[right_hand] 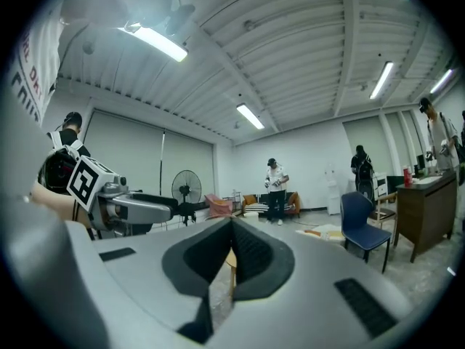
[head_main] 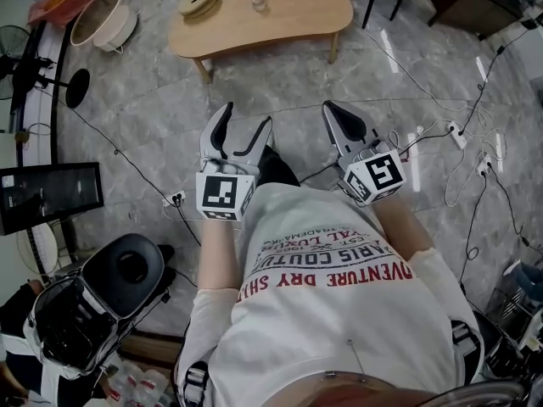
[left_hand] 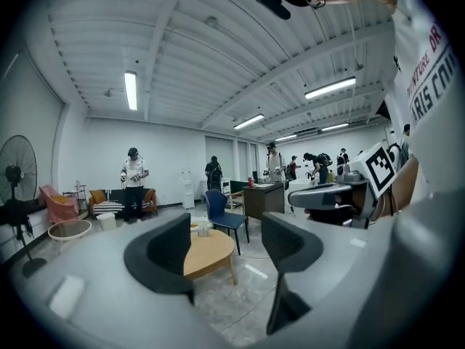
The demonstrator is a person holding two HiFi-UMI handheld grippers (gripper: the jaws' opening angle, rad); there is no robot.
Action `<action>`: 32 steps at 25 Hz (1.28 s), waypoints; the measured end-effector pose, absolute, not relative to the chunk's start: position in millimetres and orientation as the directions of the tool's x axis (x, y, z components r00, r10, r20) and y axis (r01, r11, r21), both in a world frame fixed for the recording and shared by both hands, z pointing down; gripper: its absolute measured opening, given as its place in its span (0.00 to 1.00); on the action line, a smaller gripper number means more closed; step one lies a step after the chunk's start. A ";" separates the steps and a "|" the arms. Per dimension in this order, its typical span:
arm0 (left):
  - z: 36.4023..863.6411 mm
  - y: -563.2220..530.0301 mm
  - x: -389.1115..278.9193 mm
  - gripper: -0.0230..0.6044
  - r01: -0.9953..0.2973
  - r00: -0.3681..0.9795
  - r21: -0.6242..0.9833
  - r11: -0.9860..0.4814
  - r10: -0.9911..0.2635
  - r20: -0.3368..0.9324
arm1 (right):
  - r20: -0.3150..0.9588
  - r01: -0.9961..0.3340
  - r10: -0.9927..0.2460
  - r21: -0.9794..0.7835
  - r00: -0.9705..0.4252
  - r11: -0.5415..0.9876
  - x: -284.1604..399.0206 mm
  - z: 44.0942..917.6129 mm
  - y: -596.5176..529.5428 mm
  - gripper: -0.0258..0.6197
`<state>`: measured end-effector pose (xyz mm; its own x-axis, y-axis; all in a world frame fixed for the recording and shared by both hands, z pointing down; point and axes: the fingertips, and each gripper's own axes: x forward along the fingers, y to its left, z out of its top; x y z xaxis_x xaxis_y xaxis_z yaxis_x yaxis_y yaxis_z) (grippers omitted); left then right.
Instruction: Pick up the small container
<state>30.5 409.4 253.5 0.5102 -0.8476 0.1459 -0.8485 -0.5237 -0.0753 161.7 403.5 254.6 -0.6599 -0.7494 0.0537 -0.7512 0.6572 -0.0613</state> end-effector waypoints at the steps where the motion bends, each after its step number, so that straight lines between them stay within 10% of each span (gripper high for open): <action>1: 257.0 402.9 29.2 0.50 -0.846 0.515 -0.073 -0.529 -0.844 0.152 | 0.059 -0.754 -0.751 -0.065 -0.657 0.654 159.5 257.2 396.7 0.05; 32: 291.9 45.2 -138.9 0.50 -0.763 0.645 0.112 -0.637 -0.739 0.192 | 0.196 -0.839 -0.817 -0.079 -0.542 0.538 -6.8 276.0 54.0 0.05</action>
